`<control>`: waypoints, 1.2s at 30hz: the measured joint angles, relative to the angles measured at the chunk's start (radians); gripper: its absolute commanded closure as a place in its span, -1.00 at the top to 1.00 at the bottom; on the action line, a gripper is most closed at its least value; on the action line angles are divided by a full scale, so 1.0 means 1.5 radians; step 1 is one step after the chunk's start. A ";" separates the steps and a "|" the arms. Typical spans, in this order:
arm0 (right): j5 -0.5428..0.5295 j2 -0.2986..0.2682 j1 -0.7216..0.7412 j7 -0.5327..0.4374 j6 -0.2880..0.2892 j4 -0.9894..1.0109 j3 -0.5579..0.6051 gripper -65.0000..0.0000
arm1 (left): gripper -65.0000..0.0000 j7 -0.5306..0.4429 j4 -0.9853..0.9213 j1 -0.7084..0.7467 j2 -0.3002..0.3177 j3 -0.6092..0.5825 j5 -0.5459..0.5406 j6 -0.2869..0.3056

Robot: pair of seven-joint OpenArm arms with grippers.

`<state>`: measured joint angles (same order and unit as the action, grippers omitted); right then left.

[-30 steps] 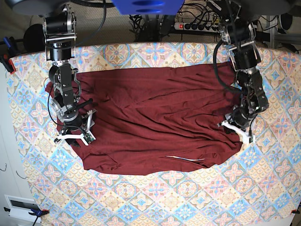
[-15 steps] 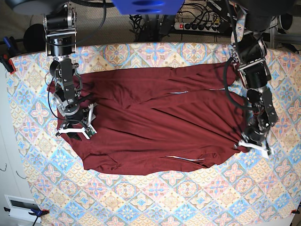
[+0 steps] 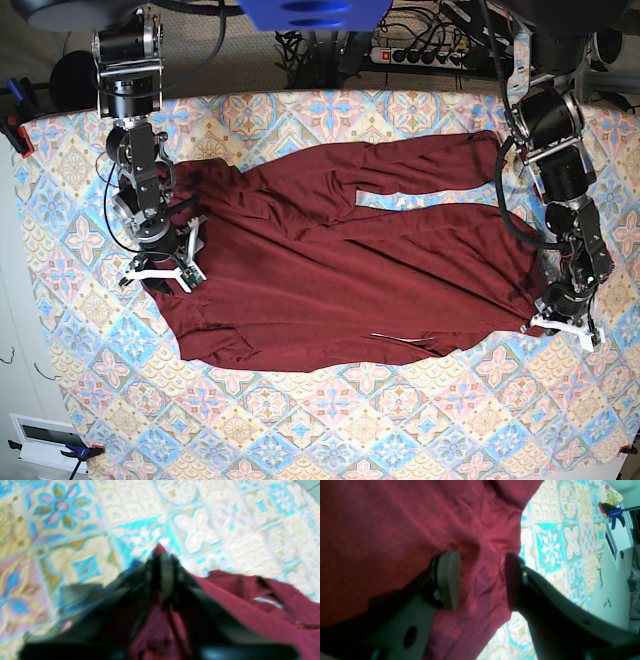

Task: Layout the t-shirt on the table in an organized manner, then fold the t-shirt properly
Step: 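Drag the shirt edge with the left gripper along the table, then grasp the shirt corner with the left gripper and pull it outward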

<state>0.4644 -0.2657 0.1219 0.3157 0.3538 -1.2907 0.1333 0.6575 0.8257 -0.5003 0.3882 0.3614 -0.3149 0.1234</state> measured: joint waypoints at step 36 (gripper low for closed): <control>0.002 0.000 -0.035 -0.004 -0.005 -0.001 -0.002 -0.14 | -0.06 0.217 0.448 0.393 -0.024 0.140 -0.195 0.005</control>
<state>0.4667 -0.2653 0.0692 0.3092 0.3462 -1.2926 0.1307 0.9836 1.4979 0.0898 0.3519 0.5713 -0.6071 0.1310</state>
